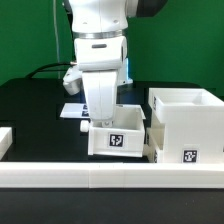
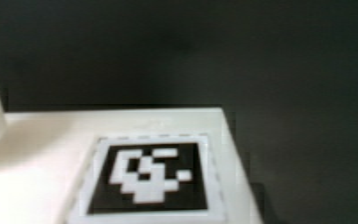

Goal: Assemble drawer

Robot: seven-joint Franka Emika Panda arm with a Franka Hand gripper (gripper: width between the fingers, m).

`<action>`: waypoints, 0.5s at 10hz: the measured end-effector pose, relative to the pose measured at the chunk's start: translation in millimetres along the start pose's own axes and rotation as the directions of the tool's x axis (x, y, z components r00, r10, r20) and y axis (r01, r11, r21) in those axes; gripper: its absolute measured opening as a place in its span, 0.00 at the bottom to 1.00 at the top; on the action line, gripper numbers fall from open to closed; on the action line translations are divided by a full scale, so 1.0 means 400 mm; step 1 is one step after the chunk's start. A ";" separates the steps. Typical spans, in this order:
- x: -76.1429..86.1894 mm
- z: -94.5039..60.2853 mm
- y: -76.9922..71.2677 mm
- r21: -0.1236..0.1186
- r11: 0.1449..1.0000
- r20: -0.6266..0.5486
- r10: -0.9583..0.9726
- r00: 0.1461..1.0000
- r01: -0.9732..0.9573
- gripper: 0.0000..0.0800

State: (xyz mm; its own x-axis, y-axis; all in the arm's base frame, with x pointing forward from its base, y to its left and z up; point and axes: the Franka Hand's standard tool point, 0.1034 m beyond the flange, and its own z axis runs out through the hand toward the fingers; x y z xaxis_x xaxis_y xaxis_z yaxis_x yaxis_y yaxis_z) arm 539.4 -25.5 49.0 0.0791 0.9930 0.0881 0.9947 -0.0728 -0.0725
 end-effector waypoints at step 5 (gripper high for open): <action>0.019 0.005 0.004 -0.069 0.998 -0.007 -0.012 1.000 0.012 0.05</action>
Offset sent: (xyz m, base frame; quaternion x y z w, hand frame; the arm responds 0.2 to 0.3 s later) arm -0.0028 0.0038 0.0063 -0.0691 -0.0073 -0.0151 0.9975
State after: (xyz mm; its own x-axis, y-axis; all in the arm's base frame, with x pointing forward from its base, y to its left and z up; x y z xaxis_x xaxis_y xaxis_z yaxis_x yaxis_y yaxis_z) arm 541.5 -17.9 47.8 0.0671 0.9931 0.0957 0.9977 -0.0671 -0.0031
